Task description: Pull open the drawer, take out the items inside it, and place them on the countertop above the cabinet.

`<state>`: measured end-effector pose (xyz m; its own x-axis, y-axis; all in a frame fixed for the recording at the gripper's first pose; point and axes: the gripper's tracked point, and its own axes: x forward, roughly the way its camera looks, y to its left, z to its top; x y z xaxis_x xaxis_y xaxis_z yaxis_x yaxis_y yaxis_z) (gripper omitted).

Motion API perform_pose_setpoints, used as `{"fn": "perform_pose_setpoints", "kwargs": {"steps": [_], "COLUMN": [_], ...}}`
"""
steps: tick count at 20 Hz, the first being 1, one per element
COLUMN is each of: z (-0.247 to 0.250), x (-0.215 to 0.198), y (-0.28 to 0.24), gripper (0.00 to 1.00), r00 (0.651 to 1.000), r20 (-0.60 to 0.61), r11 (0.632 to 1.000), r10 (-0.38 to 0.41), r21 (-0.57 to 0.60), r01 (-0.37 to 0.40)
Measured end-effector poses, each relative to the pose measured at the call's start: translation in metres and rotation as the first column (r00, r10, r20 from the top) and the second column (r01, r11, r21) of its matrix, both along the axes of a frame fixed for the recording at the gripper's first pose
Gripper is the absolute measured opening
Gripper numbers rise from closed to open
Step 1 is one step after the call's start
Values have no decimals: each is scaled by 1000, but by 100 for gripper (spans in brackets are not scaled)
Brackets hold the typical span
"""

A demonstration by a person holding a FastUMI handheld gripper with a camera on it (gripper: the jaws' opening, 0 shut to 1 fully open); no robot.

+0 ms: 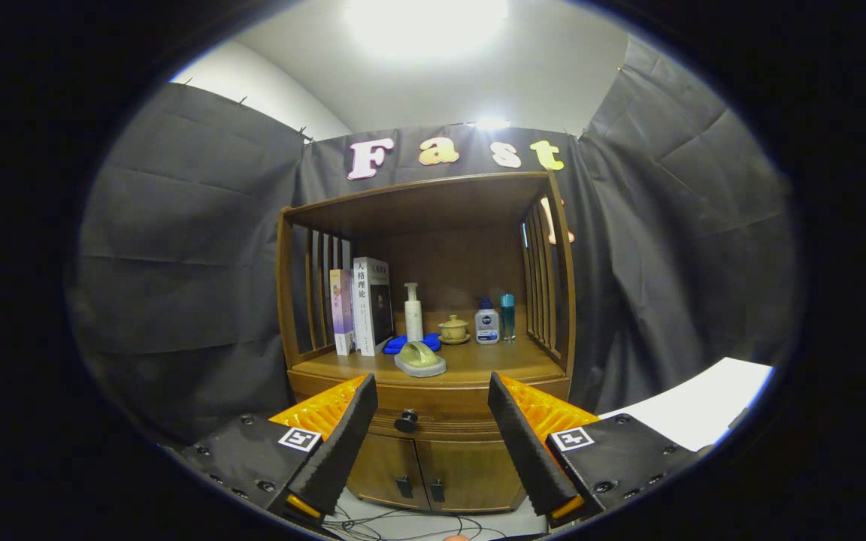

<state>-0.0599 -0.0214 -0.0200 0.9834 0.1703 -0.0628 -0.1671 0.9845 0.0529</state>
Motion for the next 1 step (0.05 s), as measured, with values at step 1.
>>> {"fn": "perform_pose_setpoints", "kwargs": {"steps": [1], "z": [1], "x": [-1], "y": [1], "gripper": [95], "r00": [1000], "r20": [2], "r11": [1000], "r10": [2], "r21": [-6], "r01": [-2]}}
